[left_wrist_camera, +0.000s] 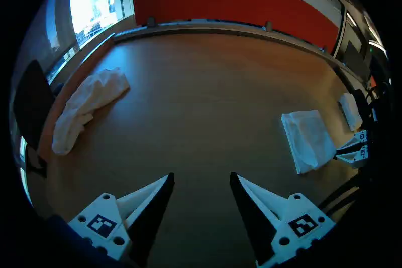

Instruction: Fold towel

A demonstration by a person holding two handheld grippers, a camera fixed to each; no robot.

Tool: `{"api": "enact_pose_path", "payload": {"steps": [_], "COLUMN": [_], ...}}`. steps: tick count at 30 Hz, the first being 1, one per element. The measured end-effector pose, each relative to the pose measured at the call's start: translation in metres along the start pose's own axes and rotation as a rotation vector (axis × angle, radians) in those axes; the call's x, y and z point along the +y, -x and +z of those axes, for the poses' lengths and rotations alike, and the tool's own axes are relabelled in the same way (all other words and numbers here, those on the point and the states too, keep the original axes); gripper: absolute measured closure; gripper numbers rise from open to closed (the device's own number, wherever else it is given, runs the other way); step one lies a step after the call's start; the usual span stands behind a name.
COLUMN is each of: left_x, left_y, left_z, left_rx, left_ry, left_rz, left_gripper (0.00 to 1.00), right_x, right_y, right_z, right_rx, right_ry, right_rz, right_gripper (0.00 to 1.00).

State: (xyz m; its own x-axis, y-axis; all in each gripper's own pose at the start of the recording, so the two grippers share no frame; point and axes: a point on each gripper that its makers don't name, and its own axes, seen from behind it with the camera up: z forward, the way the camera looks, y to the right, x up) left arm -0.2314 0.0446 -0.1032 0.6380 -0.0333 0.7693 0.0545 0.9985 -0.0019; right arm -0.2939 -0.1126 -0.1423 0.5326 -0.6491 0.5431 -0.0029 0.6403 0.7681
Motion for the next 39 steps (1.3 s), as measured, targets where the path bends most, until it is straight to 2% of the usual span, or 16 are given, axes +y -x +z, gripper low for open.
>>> {"api": "enact_pose_path", "payload": {"steps": [9, 25, 32, 39], "left_x": [0.003, 0.008, 0.012, 0.016], "left_y": [-0.005, -0.015, -0.022, -0.027], "left_z": [0.000, -0.006, -0.008, -0.008], "left_rx": [0.012, 0.042, 0.055, 0.062], "left_ry": [0.008, 0.019, 0.029, 0.037], "left_rz": [-0.001, -0.001, 0.003, 0.011], "left_gripper": [0.19, 0.19, 0.19, 0.19], "right_x": [0.009, 0.035, 0.051, 0.071], "right_y": [-0.038, -0.128, -0.146, -0.145], "right_z": [-0.018, -0.073, -0.096, -0.111], "right_rx": [0.064, 0.200, 0.238, 0.245], "right_ry": [0.013, 0.064, 0.097, 0.135], "right_rz": [-0.039, -0.127, -0.123, -0.103], "right_gripper": [0.95, 0.95, 0.95, 0.95]}}
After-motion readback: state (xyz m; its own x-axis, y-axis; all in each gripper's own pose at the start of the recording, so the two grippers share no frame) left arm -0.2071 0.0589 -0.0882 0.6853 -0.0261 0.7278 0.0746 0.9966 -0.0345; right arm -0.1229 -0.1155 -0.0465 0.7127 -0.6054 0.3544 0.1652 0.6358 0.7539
